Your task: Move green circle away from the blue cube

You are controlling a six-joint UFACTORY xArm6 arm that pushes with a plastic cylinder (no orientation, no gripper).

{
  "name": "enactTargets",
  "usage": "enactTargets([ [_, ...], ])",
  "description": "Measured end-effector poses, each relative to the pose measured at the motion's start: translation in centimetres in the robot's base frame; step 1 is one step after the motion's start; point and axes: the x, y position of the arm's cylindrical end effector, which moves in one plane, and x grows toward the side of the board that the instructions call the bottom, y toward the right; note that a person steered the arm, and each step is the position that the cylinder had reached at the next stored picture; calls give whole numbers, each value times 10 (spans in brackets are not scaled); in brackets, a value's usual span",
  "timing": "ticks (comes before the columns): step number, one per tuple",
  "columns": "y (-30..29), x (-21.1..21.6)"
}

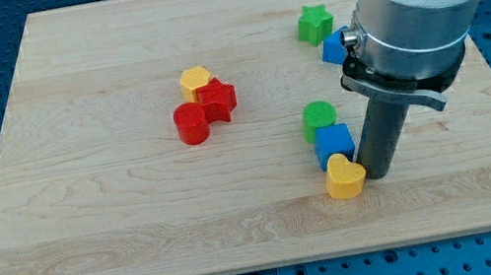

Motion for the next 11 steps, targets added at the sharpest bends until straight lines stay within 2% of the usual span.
enactTargets([
  [2, -17, -37],
  [5, -56, -53],
  [6, -53, -86],
  [9, -47, -88],
  [11, -49, -112],
])
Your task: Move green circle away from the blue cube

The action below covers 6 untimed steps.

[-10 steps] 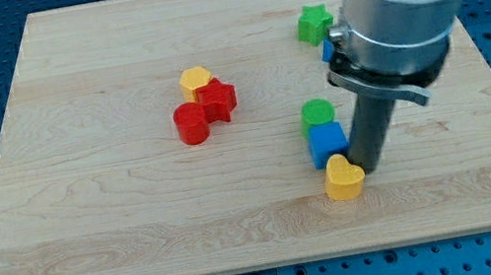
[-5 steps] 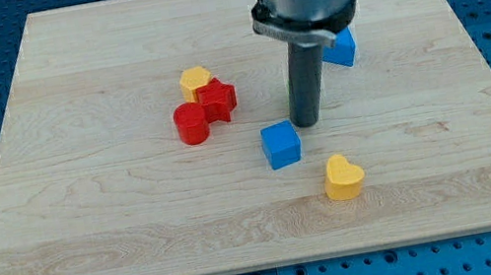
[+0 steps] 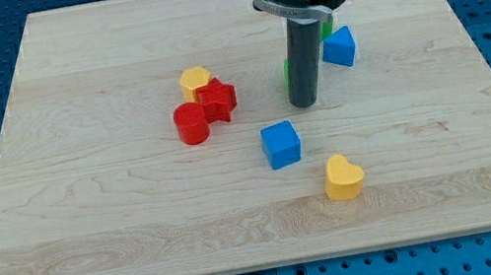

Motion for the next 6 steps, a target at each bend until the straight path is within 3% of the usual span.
enactTargets([
  [3, 23, -20],
  [6, -8, -31],
])
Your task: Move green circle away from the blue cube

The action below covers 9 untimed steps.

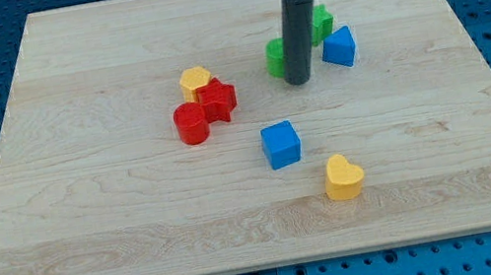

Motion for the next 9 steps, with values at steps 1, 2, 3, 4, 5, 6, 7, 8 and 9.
enactTargets([
  [1, -3, -9],
  [2, -3, -37],
  [3, -6, -41],
  [4, -26, -32],
  [5, -54, -42],
  [6, -34, -70],
  [7, -21, -71],
  [8, -21, -71],
  [9, -22, -54],
])
